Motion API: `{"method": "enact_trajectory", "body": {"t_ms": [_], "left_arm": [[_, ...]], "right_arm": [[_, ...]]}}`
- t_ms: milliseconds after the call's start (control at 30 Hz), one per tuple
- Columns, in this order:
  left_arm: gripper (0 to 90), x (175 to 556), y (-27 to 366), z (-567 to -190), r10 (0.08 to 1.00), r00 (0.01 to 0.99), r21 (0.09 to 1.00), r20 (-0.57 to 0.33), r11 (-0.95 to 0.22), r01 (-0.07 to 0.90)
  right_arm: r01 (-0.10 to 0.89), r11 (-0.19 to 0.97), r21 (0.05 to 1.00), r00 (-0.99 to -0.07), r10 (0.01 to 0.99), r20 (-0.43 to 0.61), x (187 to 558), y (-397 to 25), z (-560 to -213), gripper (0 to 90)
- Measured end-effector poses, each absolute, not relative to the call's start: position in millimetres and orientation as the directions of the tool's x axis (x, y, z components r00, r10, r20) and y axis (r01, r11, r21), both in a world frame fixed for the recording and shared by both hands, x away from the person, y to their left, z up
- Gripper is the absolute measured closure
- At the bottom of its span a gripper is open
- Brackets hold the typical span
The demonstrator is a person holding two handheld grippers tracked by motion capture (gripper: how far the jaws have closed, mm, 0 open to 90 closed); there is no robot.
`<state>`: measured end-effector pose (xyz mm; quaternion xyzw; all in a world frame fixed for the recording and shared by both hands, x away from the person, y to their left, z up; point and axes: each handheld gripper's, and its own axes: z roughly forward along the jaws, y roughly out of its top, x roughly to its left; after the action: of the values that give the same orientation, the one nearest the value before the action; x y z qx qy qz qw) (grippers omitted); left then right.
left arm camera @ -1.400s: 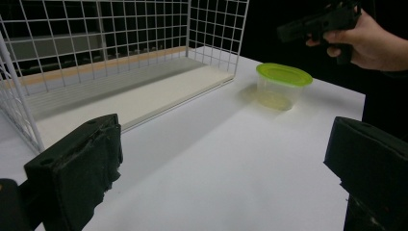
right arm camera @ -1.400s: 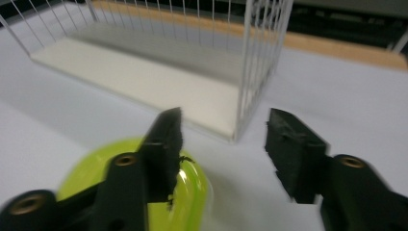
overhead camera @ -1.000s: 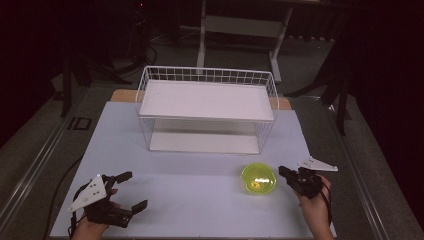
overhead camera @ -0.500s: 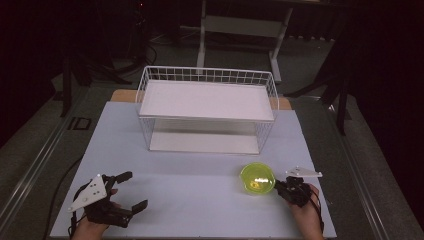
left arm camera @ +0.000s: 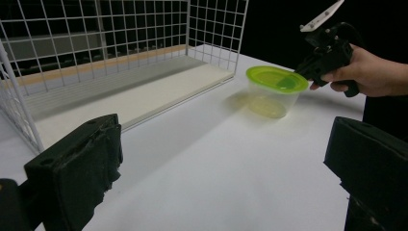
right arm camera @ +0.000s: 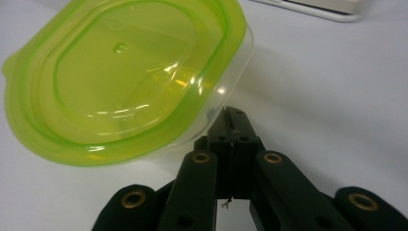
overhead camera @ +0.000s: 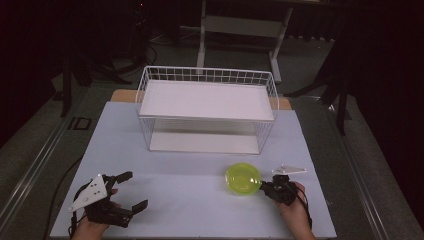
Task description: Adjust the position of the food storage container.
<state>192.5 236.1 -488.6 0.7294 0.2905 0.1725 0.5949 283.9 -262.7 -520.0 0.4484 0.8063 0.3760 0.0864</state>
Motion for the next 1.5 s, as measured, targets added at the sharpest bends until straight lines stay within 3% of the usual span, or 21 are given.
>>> {"method": "enact_trajectory", "body": {"t_ms": [1033,1200,1500], "left_arm": [[0.5,192.7,235.4,-489.5,0.624,0.776,0.966,-0.089,-0.136,0.220],[0.5,192.7,235.6,-489.7,0.623,0.777,0.966,-0.090,-0.135,0.220],[0.5,192.1,235.3,-489.1,0.623,0.778,0.967,-0.084,-0.138,0.216]], "right_arm": [[0.636,0.372,0.676,-0.661,0.715,0.229,292.8,-199.4,-522.6,90.0],[0.625,0.377,0.684,-0.655,0.729,0.197,292.3,-201.5,-519.8,90.0],[0.650,0.342,0.679,-0.644,0.722,0.253,286.4,-208.9,-521.6,90.0]]}}
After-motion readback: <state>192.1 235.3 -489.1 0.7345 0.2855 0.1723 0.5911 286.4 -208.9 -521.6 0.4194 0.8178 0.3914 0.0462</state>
